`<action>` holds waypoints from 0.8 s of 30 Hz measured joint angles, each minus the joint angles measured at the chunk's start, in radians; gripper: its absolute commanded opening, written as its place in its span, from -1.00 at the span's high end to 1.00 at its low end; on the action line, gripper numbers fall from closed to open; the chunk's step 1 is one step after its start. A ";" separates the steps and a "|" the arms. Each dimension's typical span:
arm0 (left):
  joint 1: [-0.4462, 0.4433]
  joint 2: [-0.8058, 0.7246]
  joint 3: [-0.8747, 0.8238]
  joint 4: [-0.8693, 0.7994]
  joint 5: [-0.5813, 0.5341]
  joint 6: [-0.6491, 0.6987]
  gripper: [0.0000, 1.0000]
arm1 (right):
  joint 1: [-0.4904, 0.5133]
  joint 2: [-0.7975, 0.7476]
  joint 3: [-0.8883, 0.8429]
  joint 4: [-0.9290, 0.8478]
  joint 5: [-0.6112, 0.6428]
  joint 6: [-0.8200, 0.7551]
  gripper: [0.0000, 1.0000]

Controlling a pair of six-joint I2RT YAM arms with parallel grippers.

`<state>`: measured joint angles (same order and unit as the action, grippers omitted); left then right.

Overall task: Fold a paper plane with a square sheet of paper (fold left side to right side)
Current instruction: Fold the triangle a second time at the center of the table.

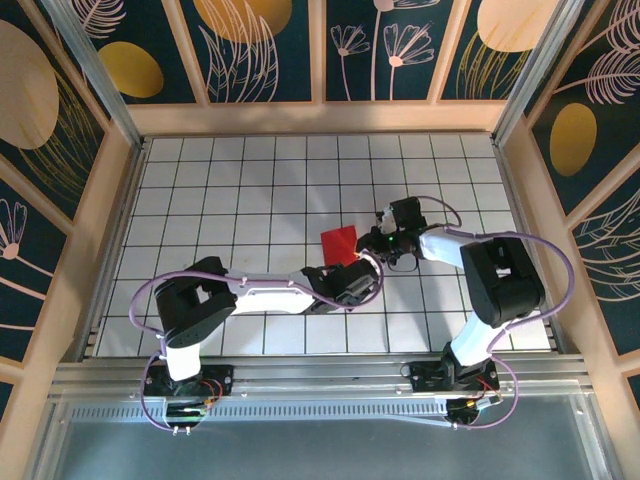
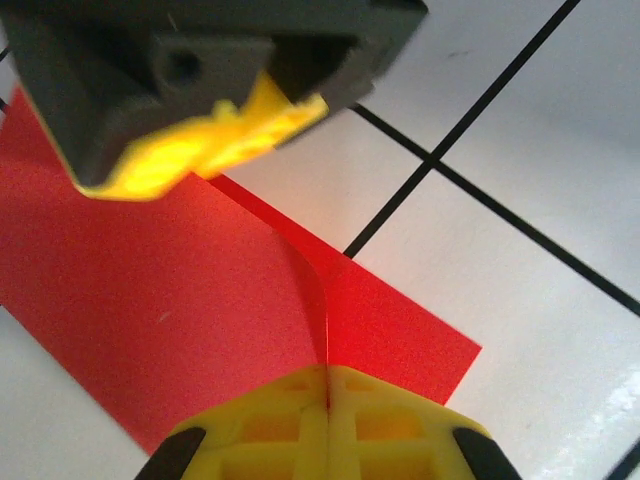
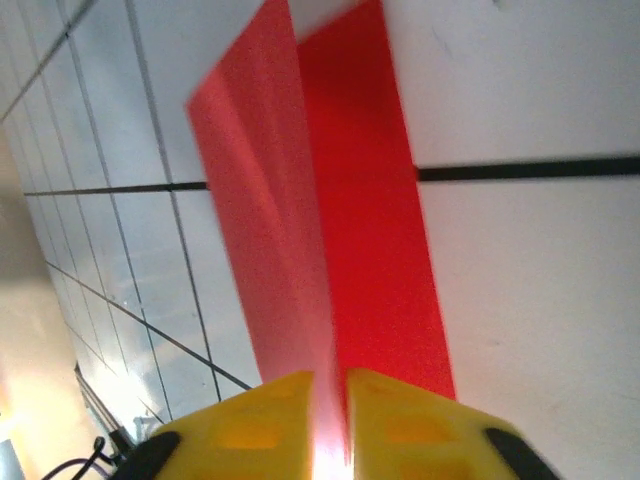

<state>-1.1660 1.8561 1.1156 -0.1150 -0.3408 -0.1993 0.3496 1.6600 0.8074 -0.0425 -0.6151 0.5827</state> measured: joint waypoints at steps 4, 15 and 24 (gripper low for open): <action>0.054 -0.049 -0.030 0.016 0.104 -0.028 1.00 | -0.040 -0.109 0.002 -0.003 0.039 -0.018 0.29; 0.257 -0.084 -0.111 0.123 0.512 -0.169 1.00 | -0.106 -0.375 -0.202 0.002 0.065 -0.054 0.93; 0.365 -0.048 -0.170 0.256 0.723 -0.353 1.00 | 0.074 -0.380 -0.356 0.102 0.057 0.035 1.00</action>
<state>-0.8009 1.8080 0.9459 0.1410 0.3817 -0.5522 0.4240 1.2804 0.4515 0.0593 -0.5579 0.6182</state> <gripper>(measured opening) 0.046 0.053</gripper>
